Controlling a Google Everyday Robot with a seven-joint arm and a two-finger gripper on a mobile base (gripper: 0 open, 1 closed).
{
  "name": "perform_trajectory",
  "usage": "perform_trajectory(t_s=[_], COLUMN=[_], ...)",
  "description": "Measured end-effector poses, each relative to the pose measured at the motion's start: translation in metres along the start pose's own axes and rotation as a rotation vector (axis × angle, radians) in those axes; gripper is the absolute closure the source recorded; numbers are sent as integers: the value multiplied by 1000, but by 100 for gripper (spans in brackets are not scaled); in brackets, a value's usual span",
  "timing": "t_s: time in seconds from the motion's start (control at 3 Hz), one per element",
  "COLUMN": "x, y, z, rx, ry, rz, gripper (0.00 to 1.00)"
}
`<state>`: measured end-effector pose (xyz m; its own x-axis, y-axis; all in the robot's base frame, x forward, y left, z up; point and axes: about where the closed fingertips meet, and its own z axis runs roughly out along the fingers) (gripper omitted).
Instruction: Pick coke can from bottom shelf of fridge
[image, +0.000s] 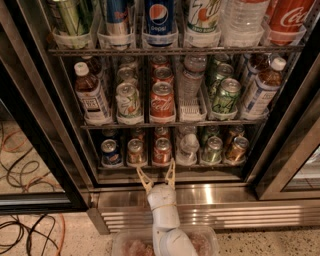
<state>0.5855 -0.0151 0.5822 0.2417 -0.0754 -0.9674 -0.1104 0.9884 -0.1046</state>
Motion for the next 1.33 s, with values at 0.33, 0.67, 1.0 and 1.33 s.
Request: perform_trajectory(t_s=[0.33,0.67,1.0,1.33], x=[-2,-4,-7,-9], y=[1,-5,-24,-41], z=[9,17,27,32], rx=[1,24,89,144], ry=[-21,-41,-67,-86], rz=[-4,-15,-36,-63], gripper=[25,24,28,41])
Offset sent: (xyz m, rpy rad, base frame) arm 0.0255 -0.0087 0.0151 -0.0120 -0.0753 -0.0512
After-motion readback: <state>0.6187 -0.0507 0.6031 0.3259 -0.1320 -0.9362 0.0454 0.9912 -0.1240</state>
